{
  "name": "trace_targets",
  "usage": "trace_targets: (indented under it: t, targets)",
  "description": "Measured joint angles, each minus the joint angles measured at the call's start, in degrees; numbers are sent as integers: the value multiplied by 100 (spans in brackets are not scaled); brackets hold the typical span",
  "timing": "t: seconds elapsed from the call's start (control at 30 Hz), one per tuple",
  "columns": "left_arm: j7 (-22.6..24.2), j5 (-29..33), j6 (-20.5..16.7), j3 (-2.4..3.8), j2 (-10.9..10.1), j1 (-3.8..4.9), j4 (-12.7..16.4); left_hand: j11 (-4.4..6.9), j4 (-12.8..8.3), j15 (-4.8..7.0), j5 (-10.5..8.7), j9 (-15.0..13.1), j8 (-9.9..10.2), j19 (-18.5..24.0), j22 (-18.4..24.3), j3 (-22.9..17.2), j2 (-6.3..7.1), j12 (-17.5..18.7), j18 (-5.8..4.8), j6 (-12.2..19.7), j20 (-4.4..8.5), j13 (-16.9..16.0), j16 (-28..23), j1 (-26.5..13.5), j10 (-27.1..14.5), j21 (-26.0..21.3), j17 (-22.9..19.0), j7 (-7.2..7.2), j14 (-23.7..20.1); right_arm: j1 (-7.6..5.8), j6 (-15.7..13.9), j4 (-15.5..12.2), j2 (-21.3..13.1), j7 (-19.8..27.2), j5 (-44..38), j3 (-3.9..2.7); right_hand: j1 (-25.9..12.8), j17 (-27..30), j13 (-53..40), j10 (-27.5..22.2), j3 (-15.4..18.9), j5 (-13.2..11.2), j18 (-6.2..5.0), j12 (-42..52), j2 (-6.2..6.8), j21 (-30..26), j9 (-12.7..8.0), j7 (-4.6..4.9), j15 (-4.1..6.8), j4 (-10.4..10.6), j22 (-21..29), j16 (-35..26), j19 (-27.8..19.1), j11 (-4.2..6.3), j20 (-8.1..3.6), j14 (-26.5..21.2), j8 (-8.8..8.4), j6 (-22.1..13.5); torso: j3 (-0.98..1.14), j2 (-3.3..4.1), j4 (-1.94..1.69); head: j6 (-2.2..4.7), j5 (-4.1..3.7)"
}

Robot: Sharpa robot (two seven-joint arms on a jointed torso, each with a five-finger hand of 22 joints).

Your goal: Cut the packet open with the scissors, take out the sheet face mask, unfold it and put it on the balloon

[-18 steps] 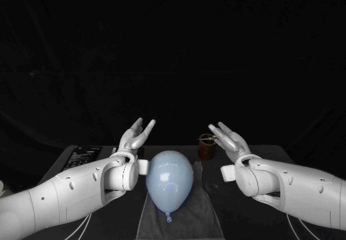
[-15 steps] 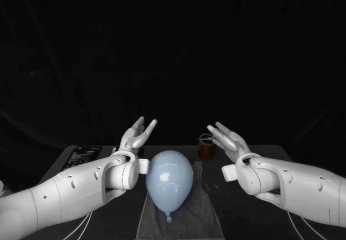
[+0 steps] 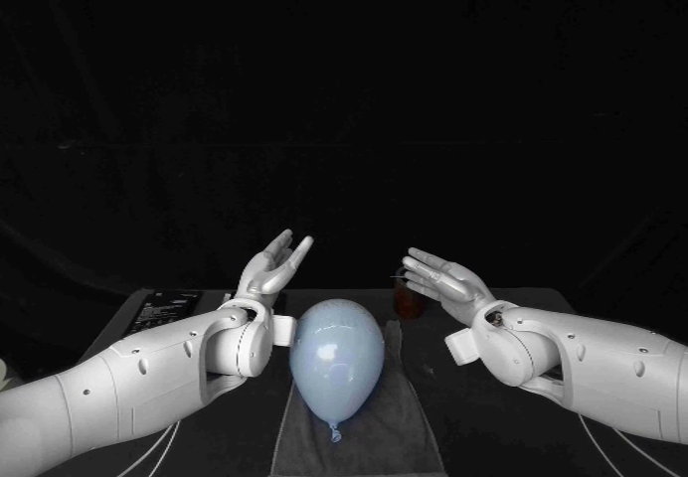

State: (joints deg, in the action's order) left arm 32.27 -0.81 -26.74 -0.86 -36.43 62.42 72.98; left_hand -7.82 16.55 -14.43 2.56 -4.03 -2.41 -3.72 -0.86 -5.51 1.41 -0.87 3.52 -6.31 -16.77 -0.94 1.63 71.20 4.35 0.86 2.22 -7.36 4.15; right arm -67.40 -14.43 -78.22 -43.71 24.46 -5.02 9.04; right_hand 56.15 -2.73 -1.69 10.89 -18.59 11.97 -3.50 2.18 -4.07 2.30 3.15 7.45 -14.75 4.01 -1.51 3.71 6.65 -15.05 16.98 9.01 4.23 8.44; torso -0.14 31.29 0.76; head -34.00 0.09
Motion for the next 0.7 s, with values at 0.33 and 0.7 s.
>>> trace_targets:
  t: [0.33, 0.7]
  targets:
    - [12, -18, 172, 1, -341, 24, 225, -520, -101, 280, 0, -975, -1164, -3381, -636, 140, 5, -943, 228, -2372, 17, -372, 1751, 715, 3537, 1363, 1202, -163, 3547, -125, -9, -139, -186, 64, -116, -14, 1132, -541, -207, 2955, -300, -69, -340, 611, 423, 968, 523, 134, 152, -989, -409, 1076, 2450, 41, -25, 2713, 885, 1823, 0, -6, -4, -18, -25]
    - [-114, -435, 705, 13, -836, 168, 670, 15, -297, 917, 29, -1418, -1882, -5290, -765, -225, 156, -1266, 677, -4115, 497, -453, 2407, 1497, 5635, 2034, 1812, -289, 5230, -335, 28, -179, -386, -105, -1021, -21, 1430, -940, -206, 4923, -1419, -1, -669, 699, 652, 1563, 834, 411, 755, -1626, -515, 1554, 4135, 551, -303, 4825, 1549, 3834, -9, -20, -2, -29, -51]
